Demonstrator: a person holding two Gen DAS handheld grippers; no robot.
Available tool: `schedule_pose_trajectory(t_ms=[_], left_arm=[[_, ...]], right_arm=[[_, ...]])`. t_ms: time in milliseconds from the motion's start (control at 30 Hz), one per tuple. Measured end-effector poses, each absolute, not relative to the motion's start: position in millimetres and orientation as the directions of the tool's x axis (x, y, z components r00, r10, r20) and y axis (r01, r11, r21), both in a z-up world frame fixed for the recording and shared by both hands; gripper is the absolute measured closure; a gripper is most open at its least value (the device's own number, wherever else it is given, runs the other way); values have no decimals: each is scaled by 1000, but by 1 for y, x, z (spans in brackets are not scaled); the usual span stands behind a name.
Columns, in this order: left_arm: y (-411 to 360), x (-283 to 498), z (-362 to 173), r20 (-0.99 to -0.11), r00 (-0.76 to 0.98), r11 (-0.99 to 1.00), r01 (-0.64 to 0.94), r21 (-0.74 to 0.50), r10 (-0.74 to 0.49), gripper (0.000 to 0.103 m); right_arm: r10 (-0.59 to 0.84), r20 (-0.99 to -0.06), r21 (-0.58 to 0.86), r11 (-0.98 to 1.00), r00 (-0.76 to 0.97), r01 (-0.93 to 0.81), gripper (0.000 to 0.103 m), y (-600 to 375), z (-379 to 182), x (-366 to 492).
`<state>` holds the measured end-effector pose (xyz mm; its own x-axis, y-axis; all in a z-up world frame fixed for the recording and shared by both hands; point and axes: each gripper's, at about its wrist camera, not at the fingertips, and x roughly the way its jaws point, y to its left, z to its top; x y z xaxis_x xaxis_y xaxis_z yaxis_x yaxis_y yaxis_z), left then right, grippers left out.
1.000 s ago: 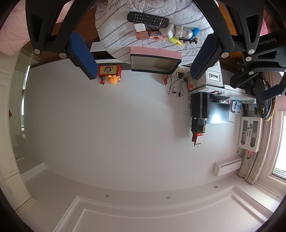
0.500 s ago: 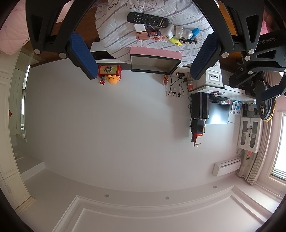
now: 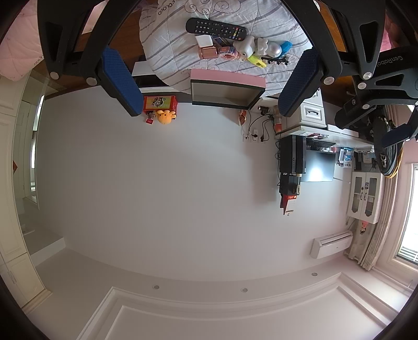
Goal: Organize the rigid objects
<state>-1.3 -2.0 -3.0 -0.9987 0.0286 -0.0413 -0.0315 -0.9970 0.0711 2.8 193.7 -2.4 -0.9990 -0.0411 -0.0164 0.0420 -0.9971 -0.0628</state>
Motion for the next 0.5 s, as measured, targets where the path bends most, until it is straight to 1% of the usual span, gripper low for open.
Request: schedule_pose_trajectory(t_ms=[300, 500], left_arm=[[1, -11, -7, -58, -998, -996, -28, 82, 23, 0], [3, -23, -9, -54, -998, -996, -22, 87, 17, 0]], right_arm=[[-36, -24, -49, -998, -999, 37, 0, 198, -6, -2], [-32, -28, -47, -998, -999, 33, 0, 198, -6, -13]])
